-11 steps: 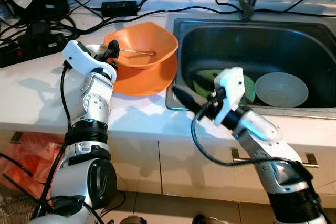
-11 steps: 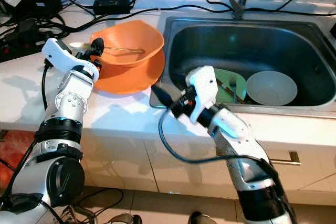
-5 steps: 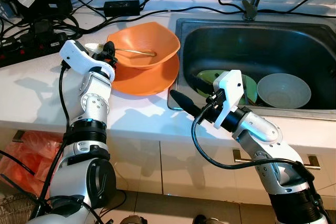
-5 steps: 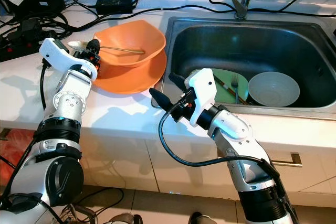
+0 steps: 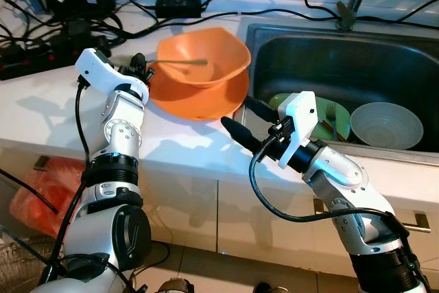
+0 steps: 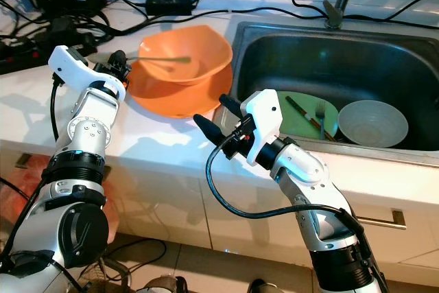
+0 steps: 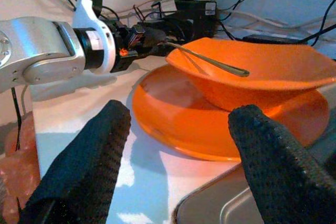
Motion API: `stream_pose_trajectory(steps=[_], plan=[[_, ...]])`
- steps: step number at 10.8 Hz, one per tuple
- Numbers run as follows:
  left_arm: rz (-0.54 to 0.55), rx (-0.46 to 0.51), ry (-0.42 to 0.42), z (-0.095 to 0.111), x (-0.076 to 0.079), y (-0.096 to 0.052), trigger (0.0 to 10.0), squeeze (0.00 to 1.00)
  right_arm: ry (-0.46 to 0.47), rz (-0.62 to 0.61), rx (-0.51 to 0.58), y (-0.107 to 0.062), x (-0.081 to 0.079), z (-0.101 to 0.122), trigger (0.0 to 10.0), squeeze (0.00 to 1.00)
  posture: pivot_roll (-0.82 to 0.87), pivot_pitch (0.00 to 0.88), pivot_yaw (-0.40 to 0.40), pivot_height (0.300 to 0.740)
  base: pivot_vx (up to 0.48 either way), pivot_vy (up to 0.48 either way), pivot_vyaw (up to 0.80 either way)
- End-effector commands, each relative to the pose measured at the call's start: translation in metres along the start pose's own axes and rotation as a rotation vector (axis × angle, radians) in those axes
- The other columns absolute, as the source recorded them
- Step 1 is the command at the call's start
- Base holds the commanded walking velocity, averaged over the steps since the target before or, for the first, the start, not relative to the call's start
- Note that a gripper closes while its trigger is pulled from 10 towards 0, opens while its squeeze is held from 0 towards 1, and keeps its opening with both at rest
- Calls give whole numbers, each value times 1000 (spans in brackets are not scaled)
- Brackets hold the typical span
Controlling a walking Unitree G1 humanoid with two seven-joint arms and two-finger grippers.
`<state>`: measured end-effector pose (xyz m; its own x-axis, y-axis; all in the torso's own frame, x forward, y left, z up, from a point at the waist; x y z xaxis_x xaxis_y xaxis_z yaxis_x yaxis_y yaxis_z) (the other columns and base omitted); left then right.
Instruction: Kitchen organization
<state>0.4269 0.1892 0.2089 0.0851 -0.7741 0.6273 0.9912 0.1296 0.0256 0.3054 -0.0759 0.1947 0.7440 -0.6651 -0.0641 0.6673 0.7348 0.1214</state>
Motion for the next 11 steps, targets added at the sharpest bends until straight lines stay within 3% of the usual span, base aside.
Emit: stream_pose_trajectory(steps=[1, 8, 11], plan=[[-1, 10, -1, 4, 0, 0, 0, 0, -12, 2, 9, 2, -1, 2, 10000, 0, 10, 109, 42, 740, 0, 0, 0], [-34, 19, -33, 9, 8, 1, 0, 0, -11, -28, 21, 3, 3, 3, 10000, 0, 15, 107, 47, 740, 0, 0, 0], [-167, 140, -88, 33, 32, -2, 0, 0, -10, -68, 37, 4, 9, 5, 10000, 0, 21, 102, 46, 740, 0, 0, 0]])
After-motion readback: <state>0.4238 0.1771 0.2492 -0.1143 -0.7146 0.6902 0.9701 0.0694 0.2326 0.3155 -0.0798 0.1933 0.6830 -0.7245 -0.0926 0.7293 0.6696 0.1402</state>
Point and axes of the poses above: a point about 5 cm out from each wrist's last joint towards the gripper, its own y axis pointing out of the wrist towards the gripper, its own z axis along the axis of the wrist's last joint, x = y × z, the point moved 3 cm from there along y, pointing out of the wrist towards the gripper, and after that the axes turned 7 degrees about y, right-handed, at the moved point
